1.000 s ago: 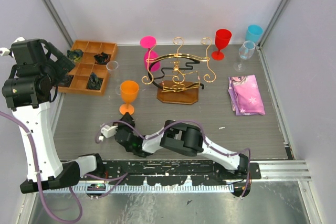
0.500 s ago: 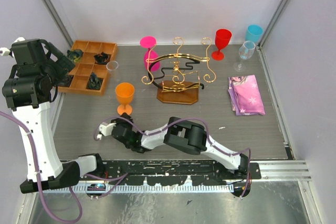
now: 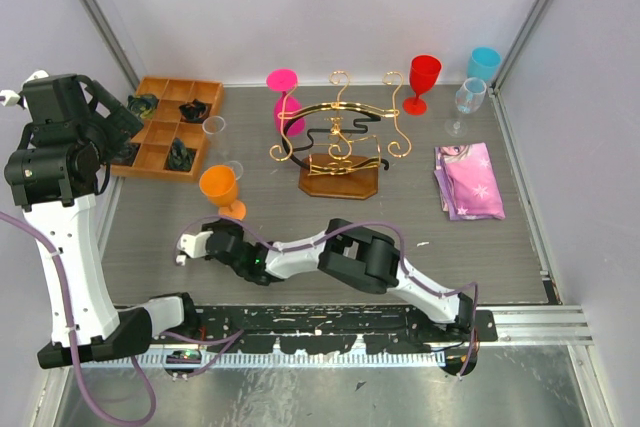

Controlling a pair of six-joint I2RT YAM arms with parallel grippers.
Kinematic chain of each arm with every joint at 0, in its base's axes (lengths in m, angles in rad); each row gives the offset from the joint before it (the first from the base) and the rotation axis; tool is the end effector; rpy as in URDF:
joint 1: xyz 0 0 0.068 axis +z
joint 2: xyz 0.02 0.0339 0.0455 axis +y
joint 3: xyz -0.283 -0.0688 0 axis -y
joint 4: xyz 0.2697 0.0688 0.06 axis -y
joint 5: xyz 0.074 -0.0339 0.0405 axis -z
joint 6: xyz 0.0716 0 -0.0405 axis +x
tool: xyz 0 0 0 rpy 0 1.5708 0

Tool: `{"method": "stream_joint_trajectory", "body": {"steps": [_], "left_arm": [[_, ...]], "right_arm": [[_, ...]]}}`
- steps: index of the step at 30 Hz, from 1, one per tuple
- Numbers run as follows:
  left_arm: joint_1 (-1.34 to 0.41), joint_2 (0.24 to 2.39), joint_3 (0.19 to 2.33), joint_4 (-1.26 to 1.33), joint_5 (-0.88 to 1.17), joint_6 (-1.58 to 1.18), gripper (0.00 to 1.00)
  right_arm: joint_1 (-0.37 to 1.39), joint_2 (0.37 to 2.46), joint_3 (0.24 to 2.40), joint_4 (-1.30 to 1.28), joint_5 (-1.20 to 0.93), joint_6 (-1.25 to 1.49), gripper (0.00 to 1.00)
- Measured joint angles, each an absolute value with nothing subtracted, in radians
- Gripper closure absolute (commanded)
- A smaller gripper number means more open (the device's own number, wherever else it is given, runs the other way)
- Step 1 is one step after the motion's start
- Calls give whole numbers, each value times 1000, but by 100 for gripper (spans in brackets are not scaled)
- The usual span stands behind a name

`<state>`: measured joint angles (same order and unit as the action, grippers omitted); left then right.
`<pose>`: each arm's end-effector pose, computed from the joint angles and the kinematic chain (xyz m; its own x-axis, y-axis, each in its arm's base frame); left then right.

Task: Take the wine glass off the wine glass rack

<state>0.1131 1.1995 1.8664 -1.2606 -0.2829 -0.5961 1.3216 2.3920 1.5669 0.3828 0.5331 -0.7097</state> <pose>0.2068 0.0436 0.5113 -0.2701 -0.5732 -0.7736 -0.5920 0.7325 -0.3361 0.1775 0.5500 0.0908 0.3900 -0.7431 -0.5438 -0.6160 0.2285 -0.7539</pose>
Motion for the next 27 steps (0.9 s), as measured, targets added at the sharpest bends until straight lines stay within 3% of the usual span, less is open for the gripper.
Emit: {"method": "stream_joint_trajectory", "body": {"steps": [4, 18, 24, 27], "left_arm": [[113, 1200, 1866, -1261, -284, -596, 1], [112, 1199, 1847, -1253, -286, -591, 0], [112, 1199, 1843, -1248, -286, -587, 1], [112, 1198, 1843, -1247, -285, -586, 1]], "right_arm": [[1316, 2357, 1556, 323, 459, -666, 63], [1341, 1994, 1322, -112, 152, -407, 63], [1374, 1750, 1334, -223, 139, -334, 63], [1381, 1636, 1438, -276, 138, -308, 56]]}}
